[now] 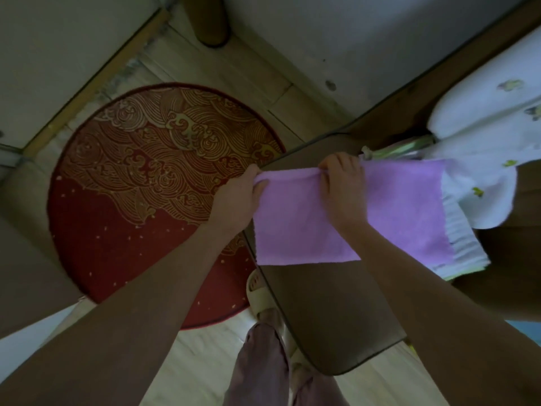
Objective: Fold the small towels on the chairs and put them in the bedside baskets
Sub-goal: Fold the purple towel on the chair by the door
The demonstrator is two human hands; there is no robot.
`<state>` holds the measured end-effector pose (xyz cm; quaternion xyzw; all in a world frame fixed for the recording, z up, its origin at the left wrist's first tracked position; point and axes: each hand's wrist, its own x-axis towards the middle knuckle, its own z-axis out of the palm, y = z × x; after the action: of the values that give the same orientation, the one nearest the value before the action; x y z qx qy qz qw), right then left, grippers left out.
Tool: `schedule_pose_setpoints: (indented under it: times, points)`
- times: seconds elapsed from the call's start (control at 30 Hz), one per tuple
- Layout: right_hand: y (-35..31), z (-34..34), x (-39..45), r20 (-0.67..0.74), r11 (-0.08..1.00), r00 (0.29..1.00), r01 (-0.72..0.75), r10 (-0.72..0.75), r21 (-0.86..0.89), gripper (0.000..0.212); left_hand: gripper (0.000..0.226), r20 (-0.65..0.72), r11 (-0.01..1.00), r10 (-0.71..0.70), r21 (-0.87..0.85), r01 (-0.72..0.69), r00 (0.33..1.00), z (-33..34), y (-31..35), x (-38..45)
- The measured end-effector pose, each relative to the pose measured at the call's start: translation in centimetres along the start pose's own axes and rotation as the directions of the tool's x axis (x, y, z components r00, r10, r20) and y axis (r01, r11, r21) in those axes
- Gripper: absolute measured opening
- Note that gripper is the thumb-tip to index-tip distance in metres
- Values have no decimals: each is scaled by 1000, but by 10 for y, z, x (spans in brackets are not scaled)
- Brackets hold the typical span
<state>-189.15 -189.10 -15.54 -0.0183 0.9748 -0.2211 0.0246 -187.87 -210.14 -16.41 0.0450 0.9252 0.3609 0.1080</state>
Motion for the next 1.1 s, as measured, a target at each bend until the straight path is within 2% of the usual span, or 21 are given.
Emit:
schedule_pose_setpoints:
  times: [0.13,0.2,0.3,0.37,0.4,0.47,0.53,0.57,0.63,0.7,0.77,0.87,0.93,1.03,1.1]
  points:
    - [6,11,7,50,994,993,-105,106,-20,14,26,-1,991,-98,87,98,995,6,2,15]
    - [11,15,10,93,990,987,-129,133,-51,15,24,-9,991,-83,101,83,997,8,4,21]
    - [13,10,10,107,994,988,-107,107,-6,19,36,43,993,-37,115,32,998,11,2,24]
    - [11,2,2,76,999,997,-31,32,-14,25,31,98,995,-56,89,47,994,13,1,24]
    - [10,-1,-5,48,1000,999,16,-15,-26,27,27,77,995,-73,75,67,994,12,2,23]
    - [5,-4,-22,10,997,997,78,-77,-30,32,22,-65,985,-114,126,121,991,10,4,21]
    - [4,-4,-42,29,997,997,77,-77,-23,41,33,-204,963,-103,226,149,973,10,11,12]
    - [7,-4,-50,30,997,997,73,-72,-30,43,39,-219,962,-48,251,104,975,13,16,6]
    - [20,-5,-58,10,994,997,82,-82,-77,44,44,-147,955,115,288,-69,982,26,28,-8]
    - [38,-6,-54,19,978,992,125,-124,-168,46,48,-26,906,240,365,-214,971,49,43,-13]
    - [56,-3,-46,75,945,985,171,-156,-279,49,53,87,835,250,484,-260,964,76,57,-9]
    - [83,1,-41,163,889,977,193,-135,-416,56,60,127,781,182,584,-222,975,108,60,-2]
    - [99,0,-44,140,870,986,145,-89,-471,60,63,103,800,166,567,-195,981,116,54,-1]
    - [113,-7,-49,13,878,997,-65,81,-475,64,65,73,809,119,571,-139,990,111,49,-3]
    - [115,-11,-52,11,884,990,-121,142,-452,66,68,53,821,62,566,-81,997,107,49,-4]
